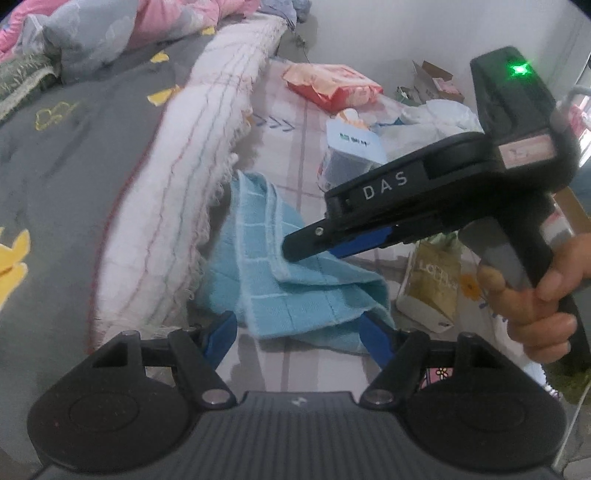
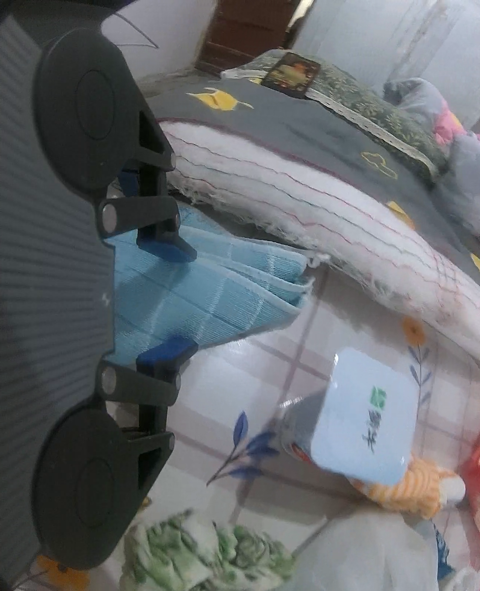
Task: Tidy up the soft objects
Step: 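Lower the right gripper onto the light-blue towel and close it, then carry the light-blue towel into the cardboard box and open the right gripper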
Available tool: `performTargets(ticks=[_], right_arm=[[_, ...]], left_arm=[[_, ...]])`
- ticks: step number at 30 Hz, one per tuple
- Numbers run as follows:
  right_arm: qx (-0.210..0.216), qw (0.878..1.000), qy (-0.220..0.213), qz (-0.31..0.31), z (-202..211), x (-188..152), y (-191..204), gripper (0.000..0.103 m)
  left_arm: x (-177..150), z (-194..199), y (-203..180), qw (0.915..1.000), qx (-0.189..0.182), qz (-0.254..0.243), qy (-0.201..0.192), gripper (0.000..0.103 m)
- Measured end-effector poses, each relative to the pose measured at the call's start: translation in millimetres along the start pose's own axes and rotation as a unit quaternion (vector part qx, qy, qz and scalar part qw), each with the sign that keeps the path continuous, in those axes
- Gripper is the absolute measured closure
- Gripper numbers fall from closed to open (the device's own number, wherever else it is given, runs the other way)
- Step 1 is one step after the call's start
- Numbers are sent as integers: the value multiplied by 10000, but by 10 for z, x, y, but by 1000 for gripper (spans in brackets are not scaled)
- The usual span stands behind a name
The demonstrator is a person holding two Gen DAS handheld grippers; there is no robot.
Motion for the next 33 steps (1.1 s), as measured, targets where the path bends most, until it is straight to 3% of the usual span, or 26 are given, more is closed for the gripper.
performTargets(ticks=[7,14,19,24,33], right_arm=[[61,9997,125,200,-61,-34,64,55],[356,9987,218,298,-135,-85,173,55],[548,9981,251,146,-157,-110,202,63],[830,9965,87,-73,-23,-164,154,71],[1060,9931,-494,103,486,-206,299,74]], left_arm=[[29,-157,32,9999,-68,77,35,30],[77,-208,-52,9997,-199,-8,-113,39],[127,-190,-154,9992,-310,-130,-226,45],[119,-45,-231,9982,-344,-289,-409,47],[219,376,-436,9933,-198,-691,-905,47]])
Point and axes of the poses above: each gripper's, at about its wrist camera, not at the fingertips, and z roughly against the way its jaws point, y to its left, x to its top, the point moved 9 cm from there along -z, roughly the way its jaws point, and after that the axes turned 12 degrees about y, right-handed, at the moved point
